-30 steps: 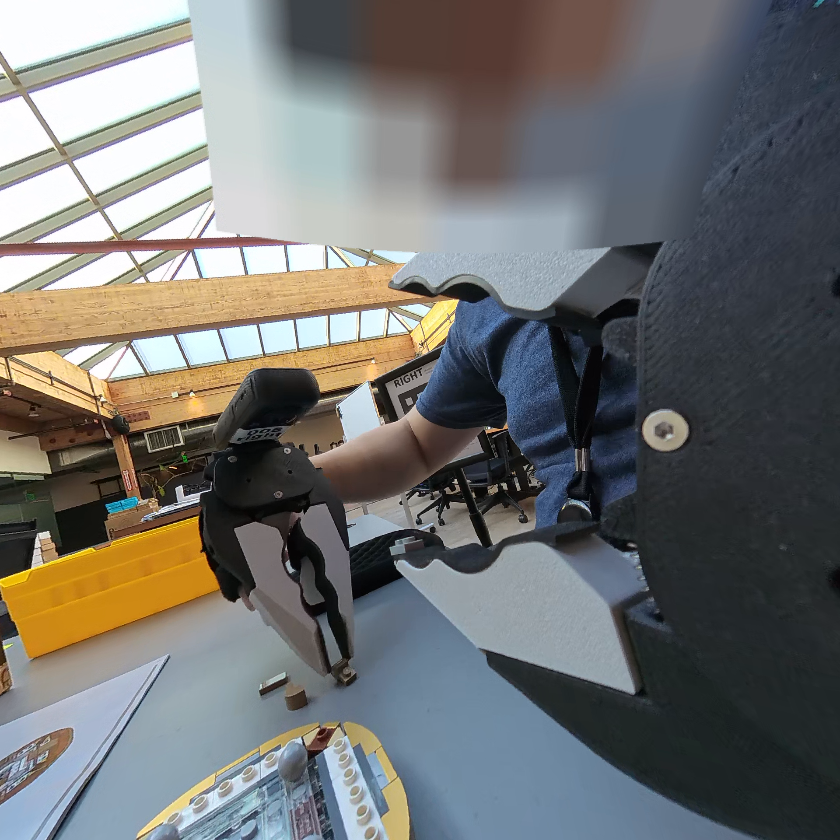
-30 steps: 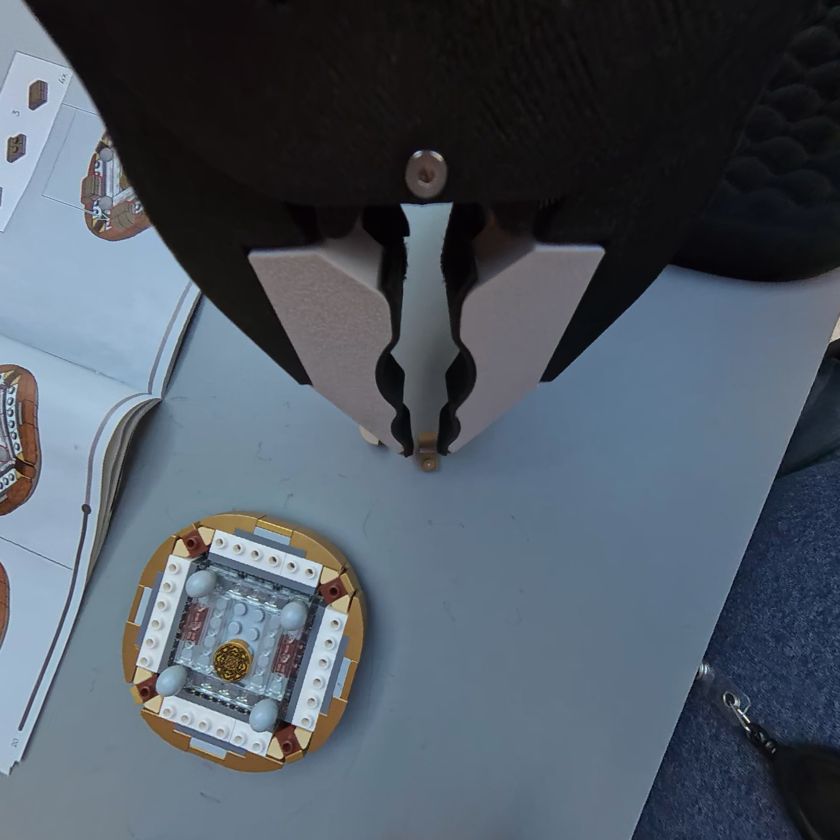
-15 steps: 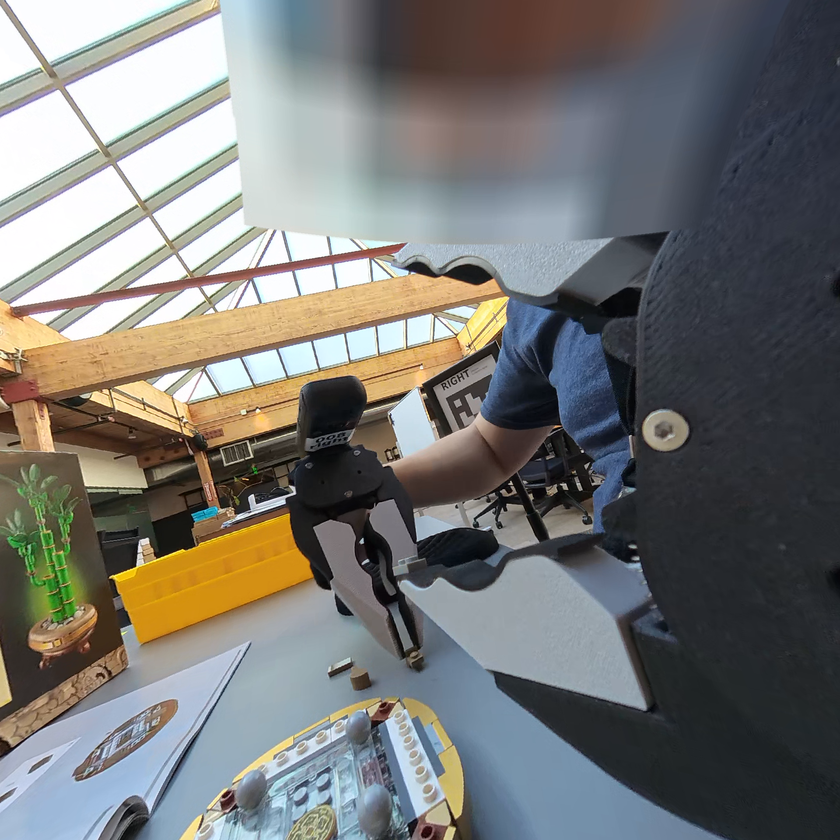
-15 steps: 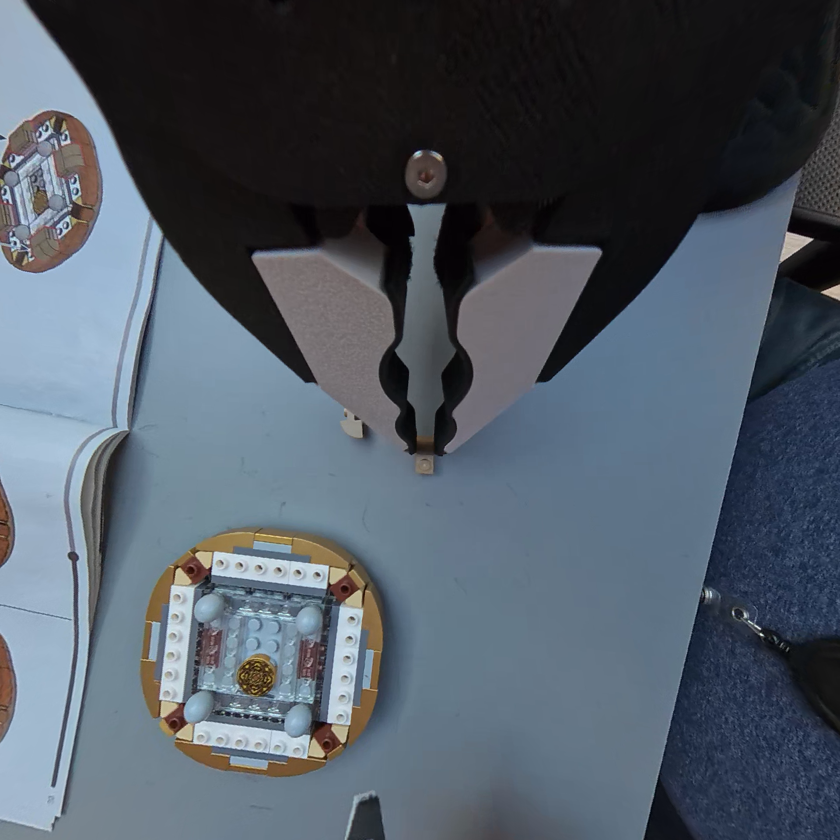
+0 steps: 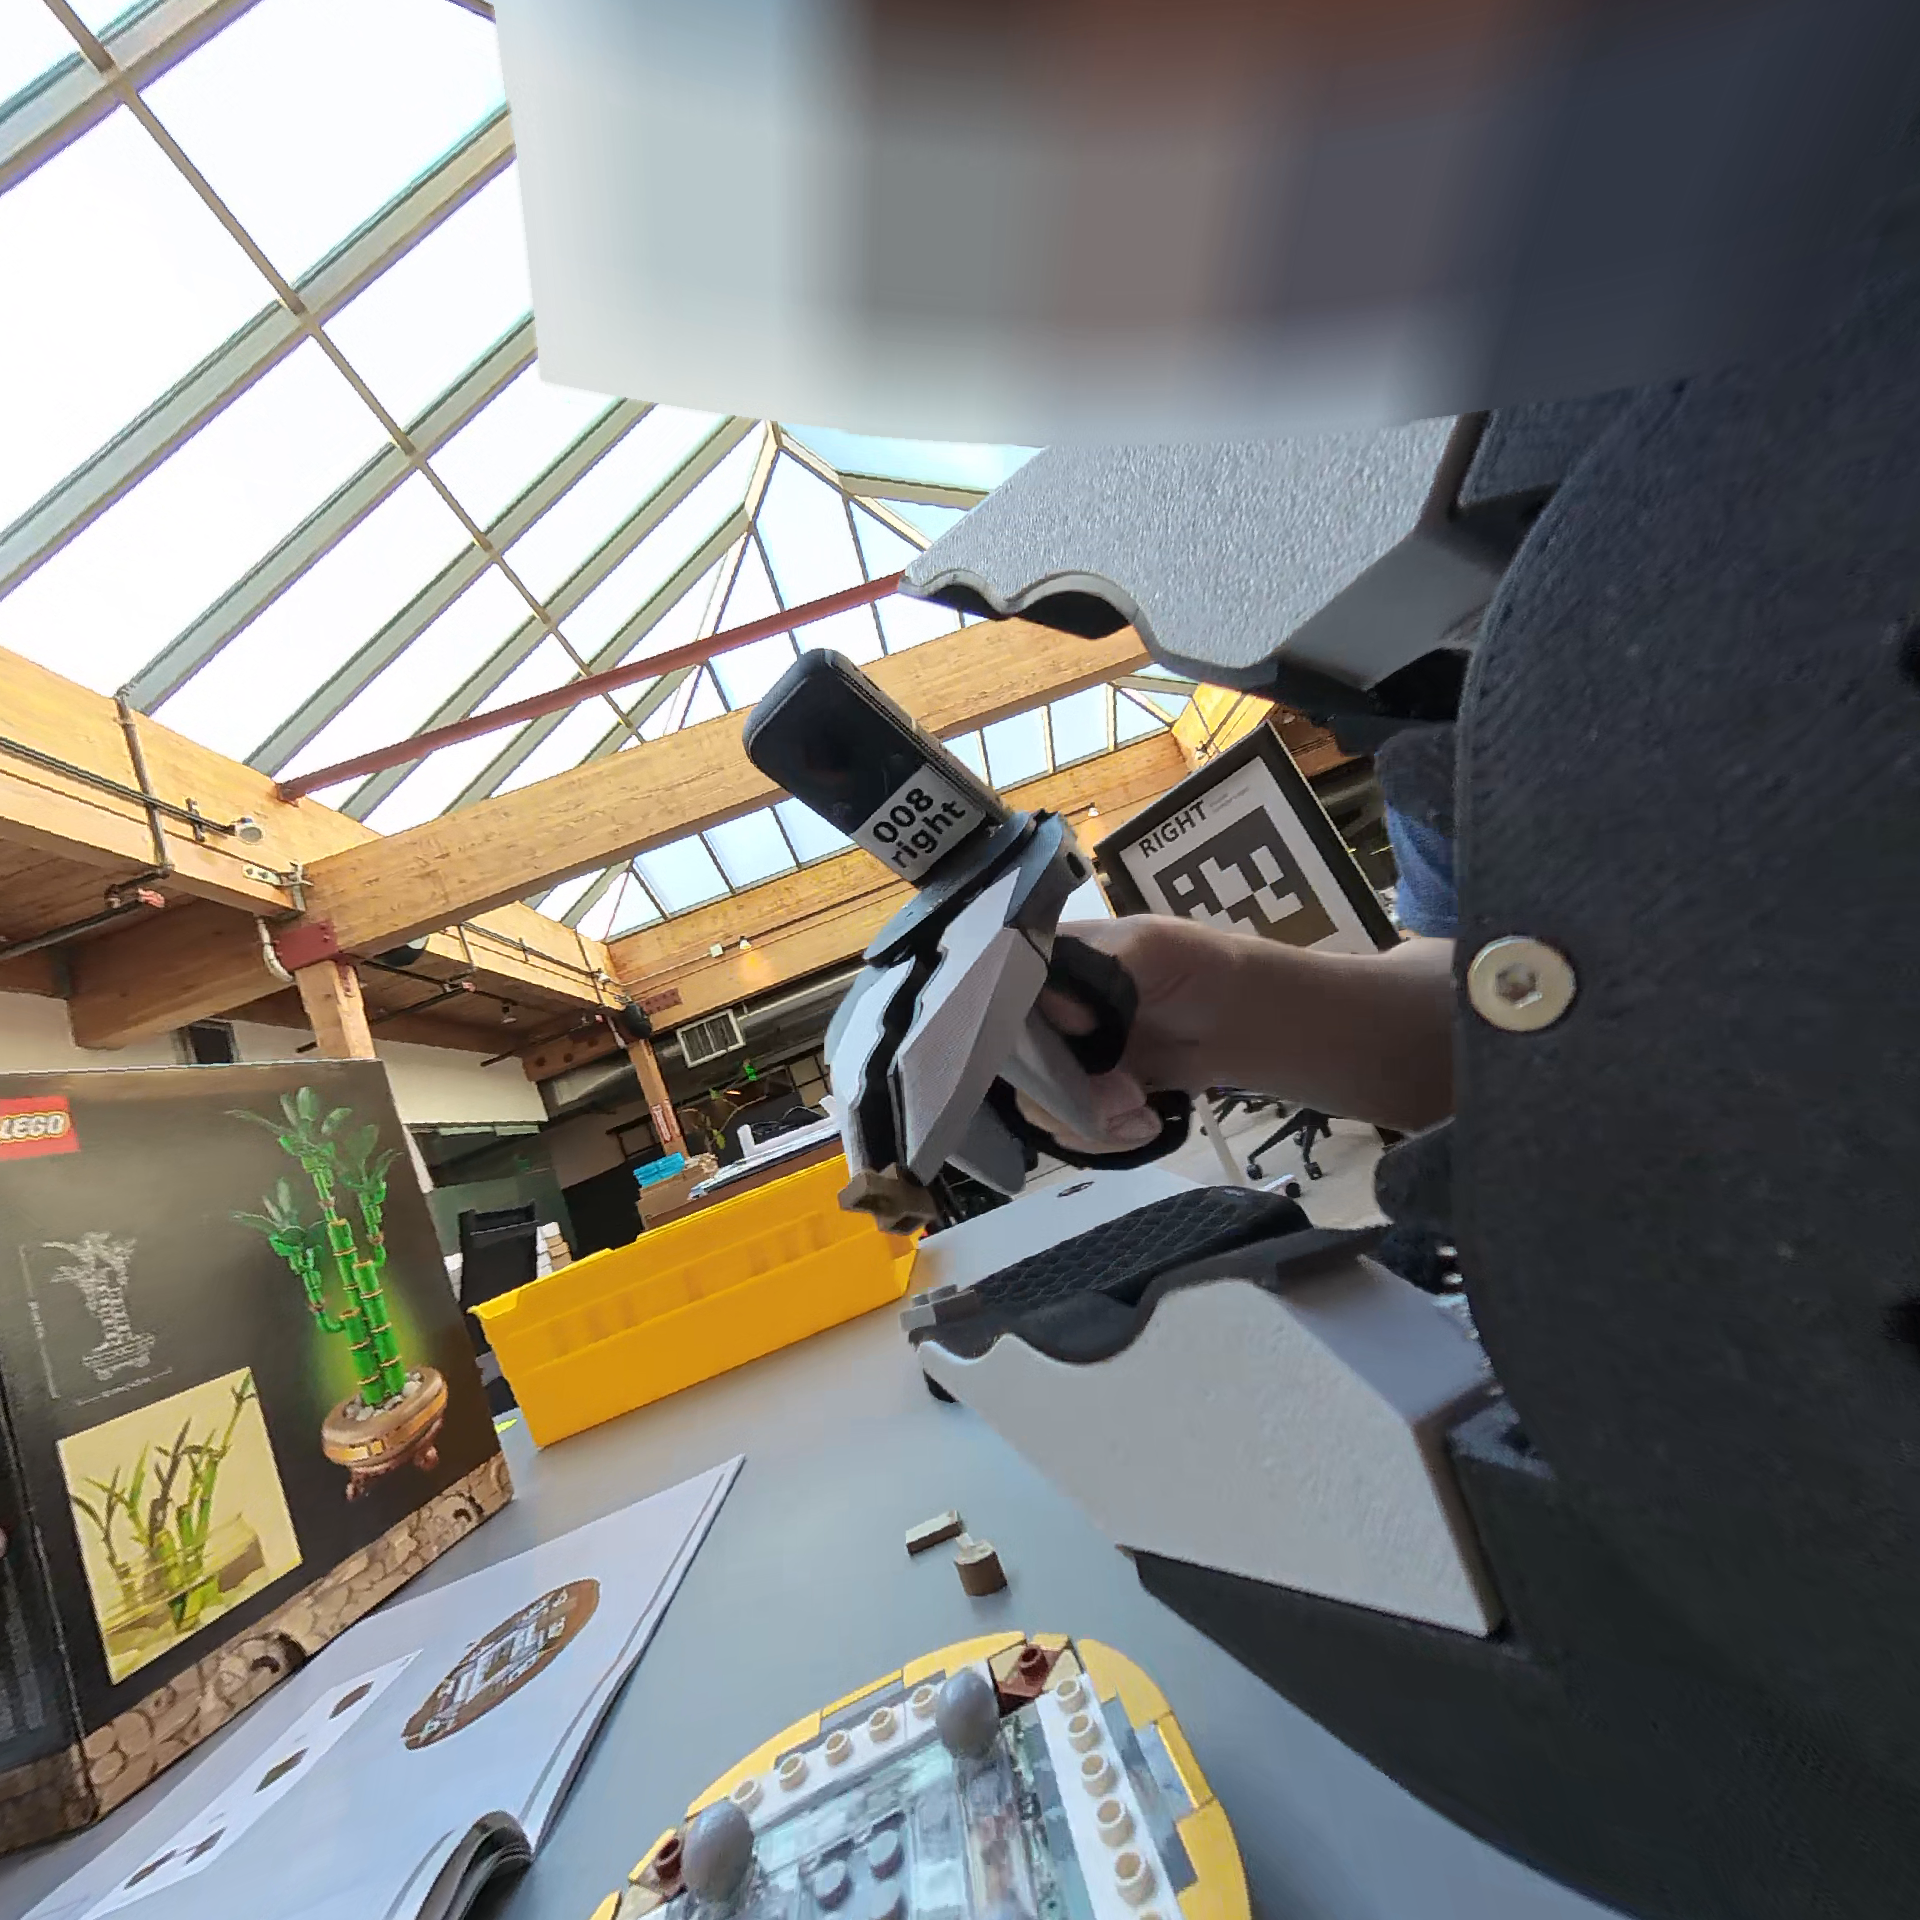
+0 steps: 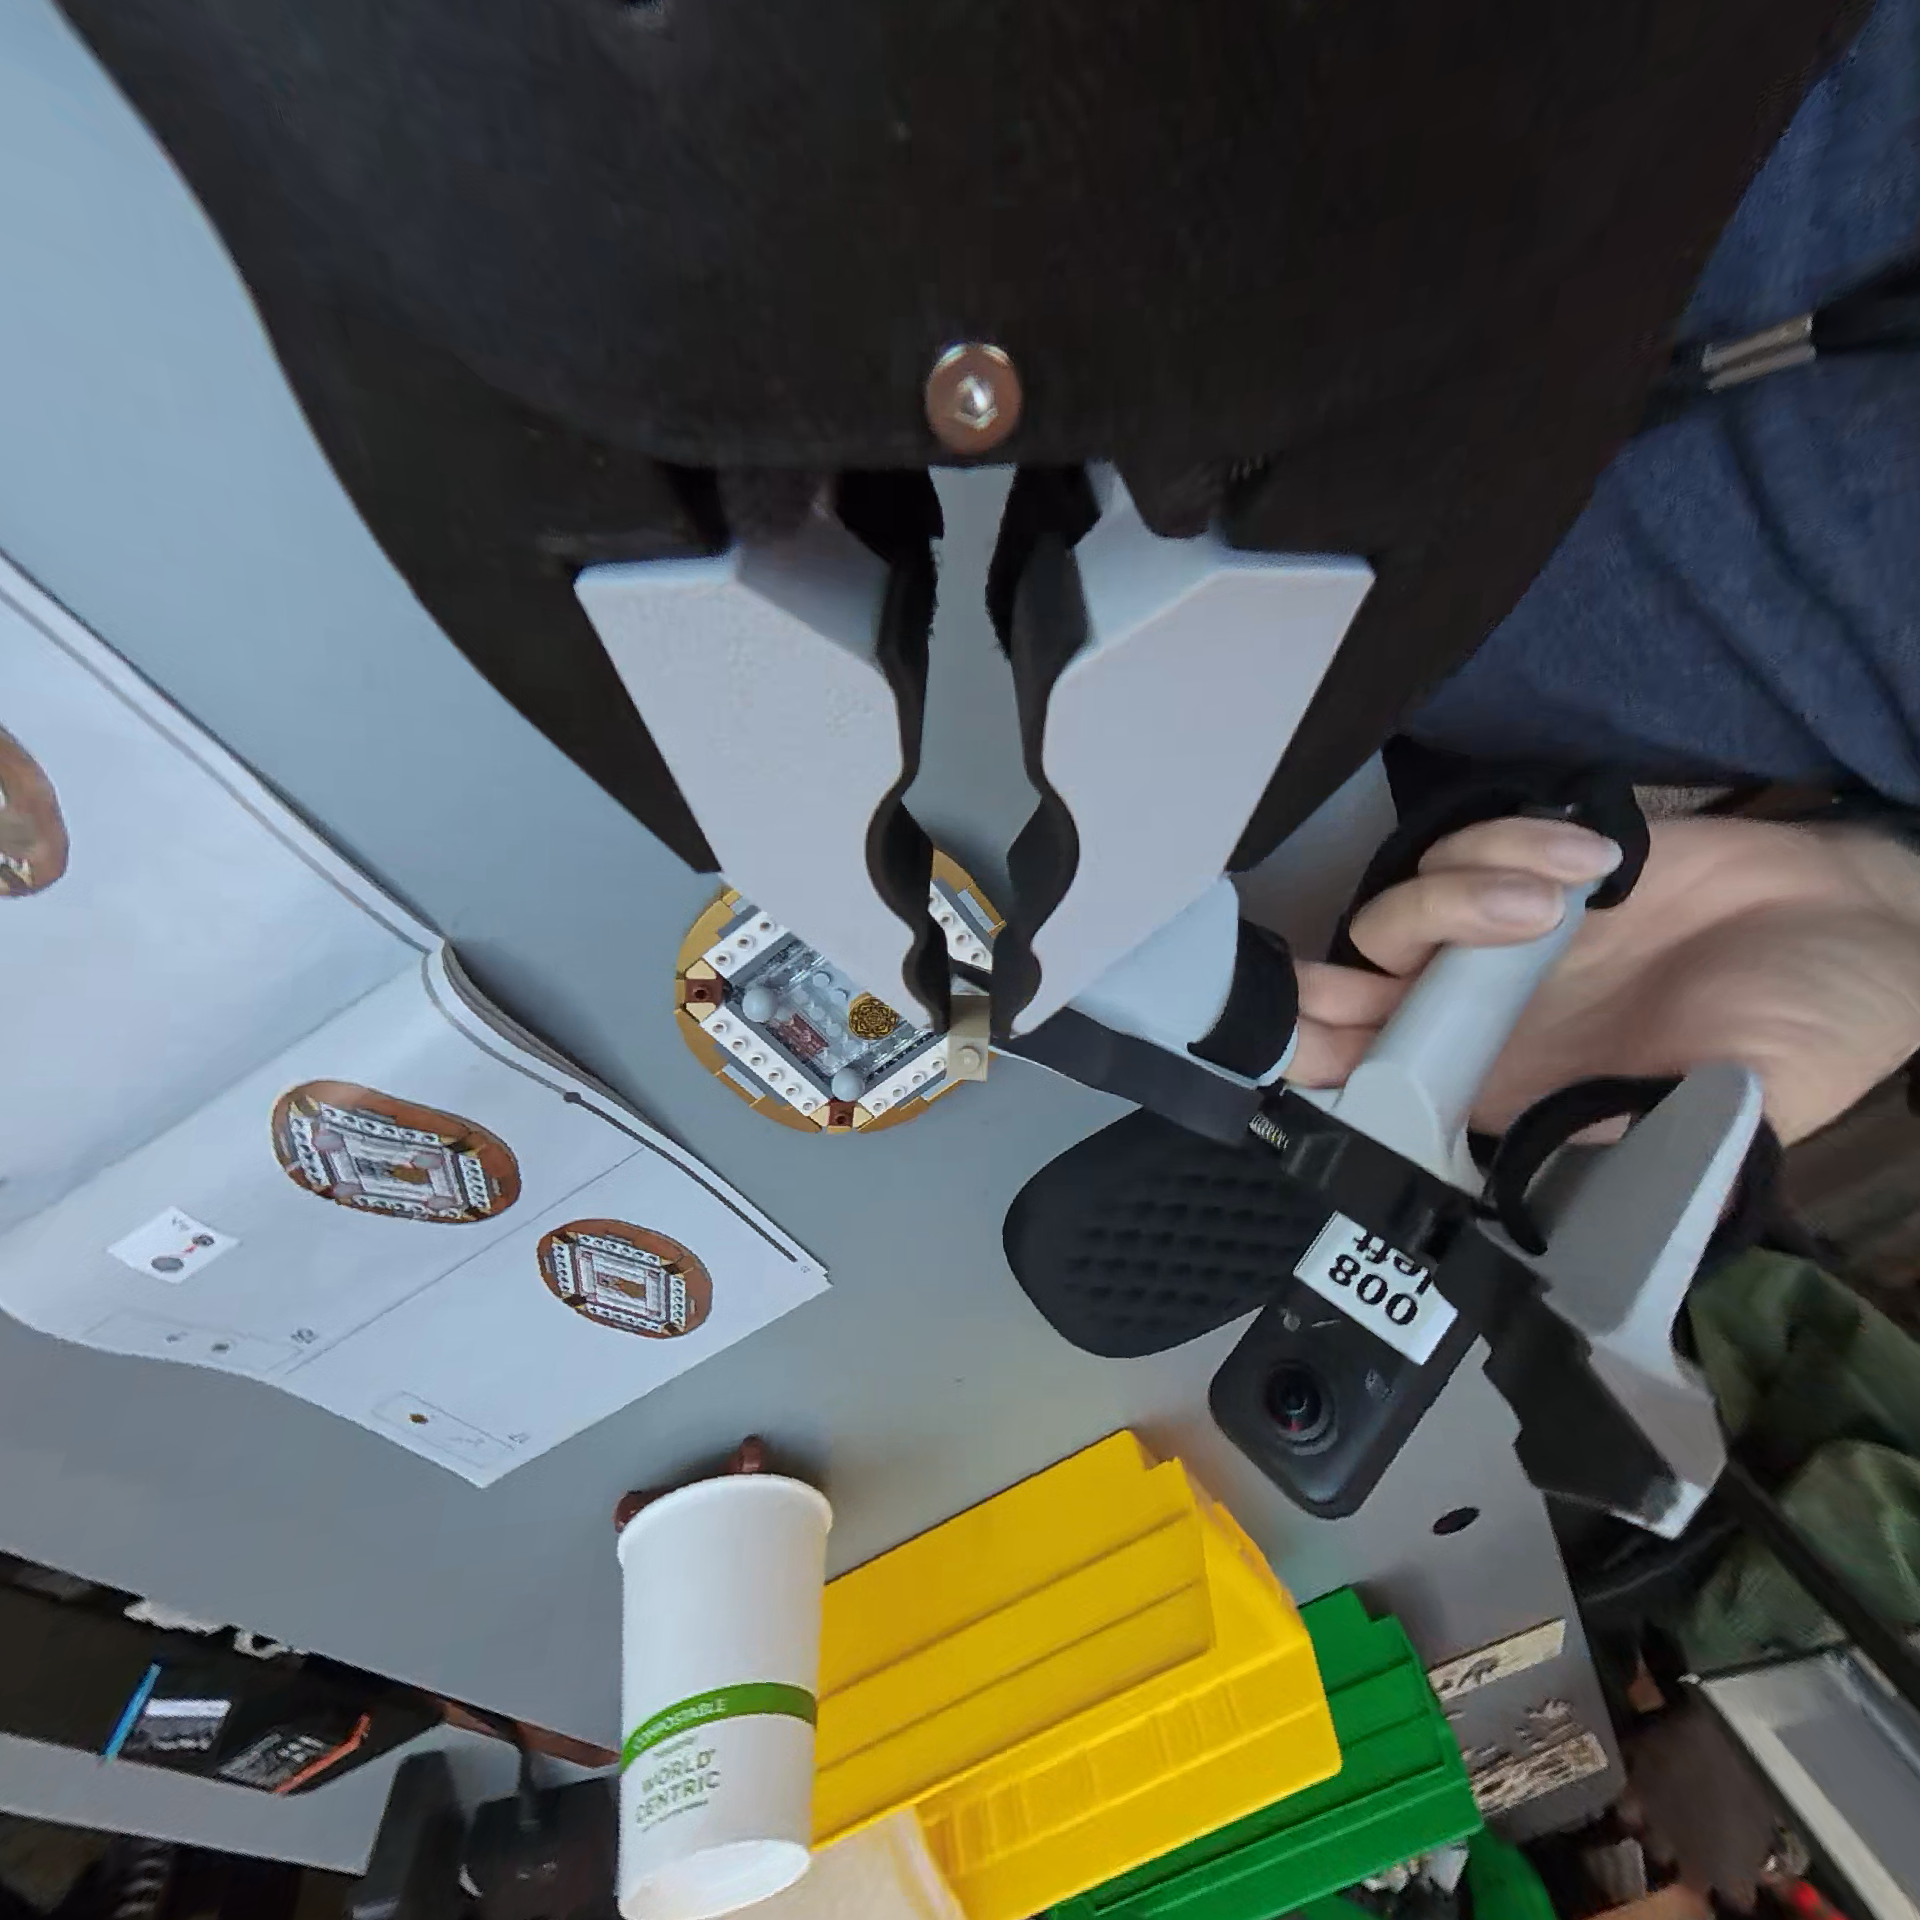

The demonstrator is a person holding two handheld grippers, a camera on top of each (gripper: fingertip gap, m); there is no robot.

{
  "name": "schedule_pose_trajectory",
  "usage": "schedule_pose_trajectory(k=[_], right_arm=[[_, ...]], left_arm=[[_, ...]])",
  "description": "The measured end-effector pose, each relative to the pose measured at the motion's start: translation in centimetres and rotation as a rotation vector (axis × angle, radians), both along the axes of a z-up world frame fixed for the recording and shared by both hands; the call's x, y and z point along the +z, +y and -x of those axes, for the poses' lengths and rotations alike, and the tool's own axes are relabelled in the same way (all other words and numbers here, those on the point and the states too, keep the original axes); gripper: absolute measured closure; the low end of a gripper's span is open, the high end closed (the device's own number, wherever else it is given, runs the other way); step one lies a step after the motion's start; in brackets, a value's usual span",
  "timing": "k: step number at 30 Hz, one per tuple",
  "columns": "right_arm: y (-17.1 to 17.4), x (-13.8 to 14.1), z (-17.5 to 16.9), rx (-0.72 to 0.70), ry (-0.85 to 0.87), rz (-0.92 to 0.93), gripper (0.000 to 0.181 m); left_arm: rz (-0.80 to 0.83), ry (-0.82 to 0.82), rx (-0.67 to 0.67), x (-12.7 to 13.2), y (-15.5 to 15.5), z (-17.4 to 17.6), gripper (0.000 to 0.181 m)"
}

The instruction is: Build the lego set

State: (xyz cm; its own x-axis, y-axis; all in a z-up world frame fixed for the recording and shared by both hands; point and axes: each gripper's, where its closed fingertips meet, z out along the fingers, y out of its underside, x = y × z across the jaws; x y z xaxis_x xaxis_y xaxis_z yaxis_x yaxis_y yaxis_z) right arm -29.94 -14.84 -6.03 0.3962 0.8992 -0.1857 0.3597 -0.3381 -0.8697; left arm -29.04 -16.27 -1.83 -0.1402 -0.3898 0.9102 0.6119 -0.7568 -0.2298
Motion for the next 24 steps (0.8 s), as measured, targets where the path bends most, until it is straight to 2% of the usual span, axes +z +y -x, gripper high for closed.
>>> schedule_pose_trajectory(k=[1, 4, 11, 15, 24], right_arm=[[0.2, -0.1, 0.0, -0.044, -0.003, 0.012, 0.175], [0.4, -0.6, -0.4, -0.138, -0.033, 0.041, 0.176], [-0.1, -0.5, 0.1, -0.204, -0.022, 0.116, 0.175], [0.2, -0.4, -0.3, -0.261, -0.07, 0.042, 0.175], [-0.3, -0.6, -0.4, -0.28, -0.148, 0.018, 0.175]], left_arm=[[-0.006, -0.01, 0.017, 0.1, 0.1, 0.0, 0.052], [-0.019, -0.025, 0.06, 0.2, 0.4, 0.2, 0.052], [-0.022, -0.053, 0.088, 0.3, 0.8, 0.2, 0.051], [-0.053, -0.037, 0.085, 0.8, 0.7, -0.3, 0.051], [-0.051, -0.043, 0.086, 0.6, 0.4, -0.5, 0.053]])
